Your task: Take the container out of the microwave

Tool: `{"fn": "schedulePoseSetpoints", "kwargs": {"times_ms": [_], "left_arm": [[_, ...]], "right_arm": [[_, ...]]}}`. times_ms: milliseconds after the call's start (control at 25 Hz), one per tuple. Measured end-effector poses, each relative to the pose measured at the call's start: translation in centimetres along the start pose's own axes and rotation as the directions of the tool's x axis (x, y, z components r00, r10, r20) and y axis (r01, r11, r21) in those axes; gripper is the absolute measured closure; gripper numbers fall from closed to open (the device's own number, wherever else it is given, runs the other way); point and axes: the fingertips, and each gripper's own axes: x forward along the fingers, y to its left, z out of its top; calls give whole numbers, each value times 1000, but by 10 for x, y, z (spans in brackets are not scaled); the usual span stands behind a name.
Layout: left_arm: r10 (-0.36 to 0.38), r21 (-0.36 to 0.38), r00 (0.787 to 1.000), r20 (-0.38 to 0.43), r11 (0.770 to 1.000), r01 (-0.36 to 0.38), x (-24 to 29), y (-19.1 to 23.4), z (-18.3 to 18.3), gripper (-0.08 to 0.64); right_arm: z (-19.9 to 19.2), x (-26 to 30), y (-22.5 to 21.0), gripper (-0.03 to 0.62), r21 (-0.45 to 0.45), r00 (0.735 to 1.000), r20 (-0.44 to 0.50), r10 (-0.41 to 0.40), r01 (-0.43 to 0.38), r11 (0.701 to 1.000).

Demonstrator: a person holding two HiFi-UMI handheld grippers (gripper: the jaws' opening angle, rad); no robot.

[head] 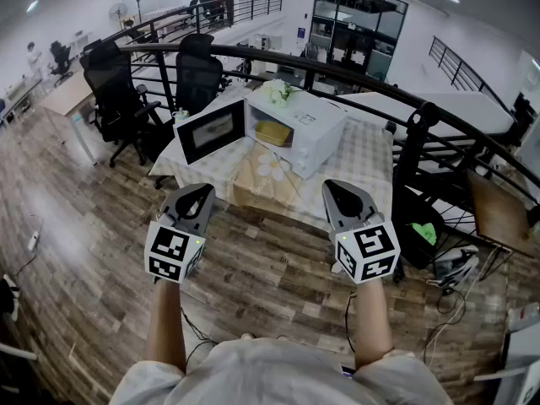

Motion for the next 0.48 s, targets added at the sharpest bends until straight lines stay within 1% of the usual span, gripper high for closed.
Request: {"fn": "schedulePoseSetpoints", "kwargs": {"times_ms": [320, 480], "left_arm": [[-32, -28, 999, 23, 999, 32, -4, 22, -9, 540], [-39, -33, 999, 29, 999, 40, -6, 35, -18, 540]], "right_arm": [[-1, 23, 18, 580, 17, 1000, -7, -9, 10, 1000], [0, 35, 31, 578, -2, 1000, -12, -15, 15, 1000]]}}
